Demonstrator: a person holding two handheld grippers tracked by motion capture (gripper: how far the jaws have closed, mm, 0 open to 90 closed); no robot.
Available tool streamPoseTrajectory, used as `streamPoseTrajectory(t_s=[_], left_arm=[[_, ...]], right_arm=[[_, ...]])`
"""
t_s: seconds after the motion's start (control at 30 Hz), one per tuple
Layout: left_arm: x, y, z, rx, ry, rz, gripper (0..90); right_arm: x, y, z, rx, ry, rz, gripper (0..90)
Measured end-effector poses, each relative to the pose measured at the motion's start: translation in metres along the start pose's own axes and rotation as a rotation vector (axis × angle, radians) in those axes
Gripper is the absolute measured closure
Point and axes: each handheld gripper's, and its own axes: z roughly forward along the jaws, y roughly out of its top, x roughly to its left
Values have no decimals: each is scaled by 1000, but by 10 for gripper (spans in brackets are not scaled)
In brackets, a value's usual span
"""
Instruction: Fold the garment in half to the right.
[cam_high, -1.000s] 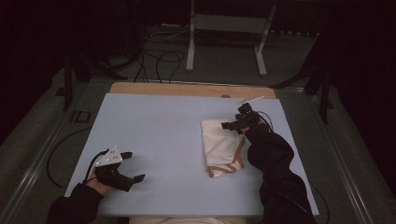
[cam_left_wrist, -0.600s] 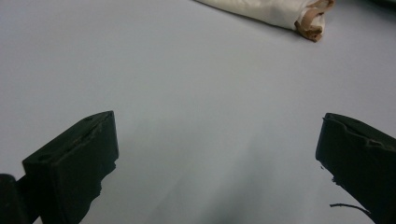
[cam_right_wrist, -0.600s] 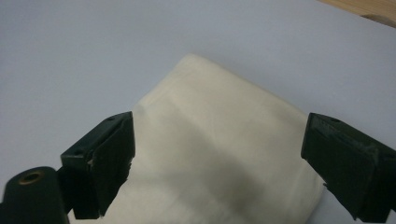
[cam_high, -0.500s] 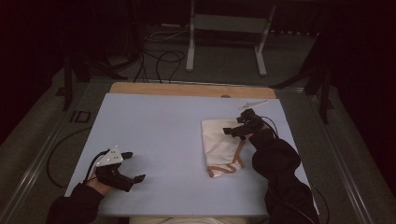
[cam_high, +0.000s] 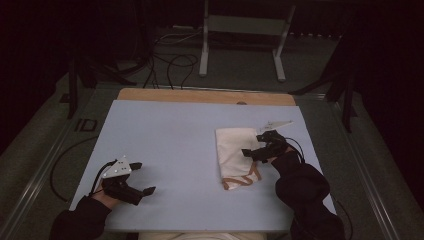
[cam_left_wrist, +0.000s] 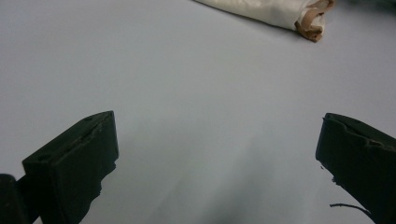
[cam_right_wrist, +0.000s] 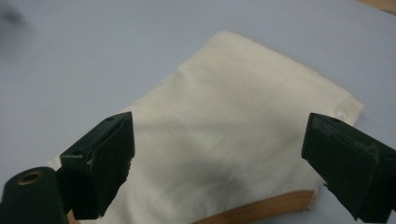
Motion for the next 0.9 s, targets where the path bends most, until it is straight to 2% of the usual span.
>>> streamPoseTrajectory(t_s=[0.23, 0.43, 0.7, 0.9], left_arm=[[0, 0, 0, 4, 0, 3, 2], [-1, 0, 0, 4, 0, 3, 2], [-2, 1, 0, 7, -6, 8, 2], [-1, 1, -1, 3, -4, 7, 2]], right_arm=[[6, -12, -9, -20, -6, -2, 97], [13, -30, -19, -31, -4, 0, 97], [24, -52, -22, -25, -12, 18, 97], [27, -66, -26, -37, 6, 25, 97]])
